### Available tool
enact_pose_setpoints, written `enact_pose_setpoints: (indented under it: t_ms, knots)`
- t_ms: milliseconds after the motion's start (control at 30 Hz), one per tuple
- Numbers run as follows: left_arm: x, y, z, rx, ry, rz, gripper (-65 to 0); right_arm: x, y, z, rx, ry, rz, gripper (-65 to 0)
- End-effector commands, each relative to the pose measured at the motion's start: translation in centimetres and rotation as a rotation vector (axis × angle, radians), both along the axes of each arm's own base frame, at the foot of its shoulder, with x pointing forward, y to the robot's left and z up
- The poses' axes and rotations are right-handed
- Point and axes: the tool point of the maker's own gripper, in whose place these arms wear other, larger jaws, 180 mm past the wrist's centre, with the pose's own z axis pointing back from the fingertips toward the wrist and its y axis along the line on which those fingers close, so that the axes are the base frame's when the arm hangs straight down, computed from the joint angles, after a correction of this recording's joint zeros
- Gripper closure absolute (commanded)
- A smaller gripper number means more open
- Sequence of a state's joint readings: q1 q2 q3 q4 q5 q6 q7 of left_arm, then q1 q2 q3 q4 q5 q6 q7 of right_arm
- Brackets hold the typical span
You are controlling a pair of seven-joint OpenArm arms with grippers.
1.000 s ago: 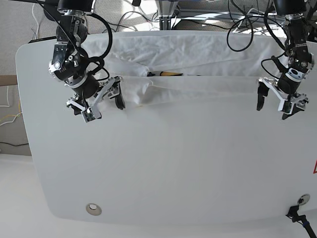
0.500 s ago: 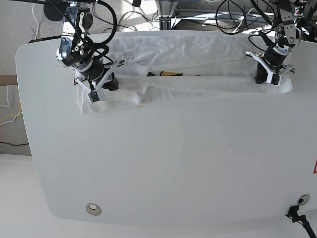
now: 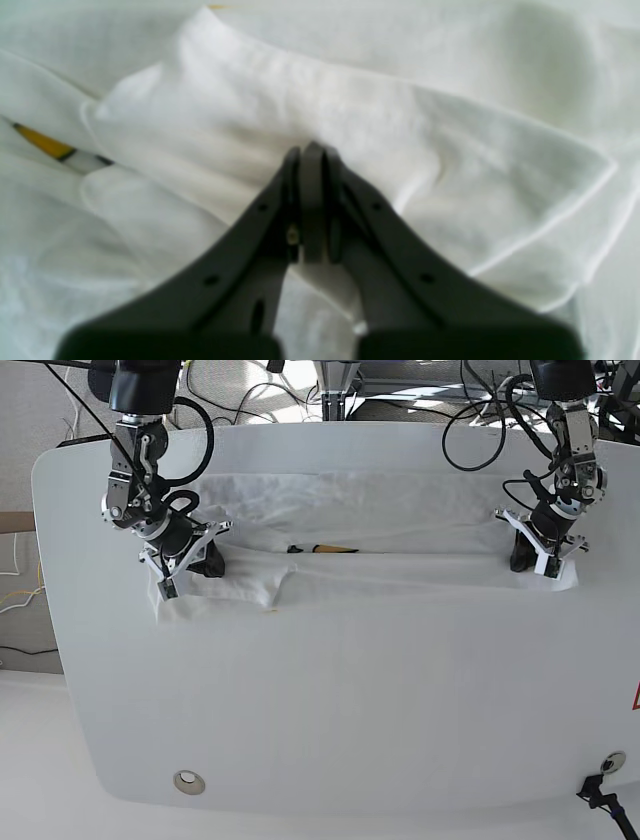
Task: Fold the T-shirt properly
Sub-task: 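Hold the fold with the left gripper and grasp the sleeve end with the right gripper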
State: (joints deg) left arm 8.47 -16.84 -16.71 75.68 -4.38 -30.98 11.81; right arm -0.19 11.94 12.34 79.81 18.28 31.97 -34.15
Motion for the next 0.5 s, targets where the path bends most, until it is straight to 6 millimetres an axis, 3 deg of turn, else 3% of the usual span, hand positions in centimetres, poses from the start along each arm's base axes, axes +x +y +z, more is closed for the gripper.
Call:
enact_pose_setpoints:
  t_ms: [0, 133, 300, 467]
  knots:
    - [0.8, 1.0, 1.1, 0.044, -0.024, 0.003, 0.0, 0.3, -1.8, 0.0, -0.056, 0.017, -0.018, 0.0]
    - [2.1, 0.1, 3.4, -0.008, -0.07, -0.075, 0.0, 0.5, -1.6, 0.2, -0.053, 0.008, -0.017, 0.0]
    - [2.7, 4.1, 7.9, 0.014, -0.076, 0.003, 0.0, 0.8, -1.4, 0.3, -0.047, 0.003, -0.016, 0.0]
    - [2.0, 7.9, 9.3, 0.036, -0.034, 0.099, 0.0, 0.8, -1.4, 0.3, -0.047, 0.004, -0.015, 0.0]
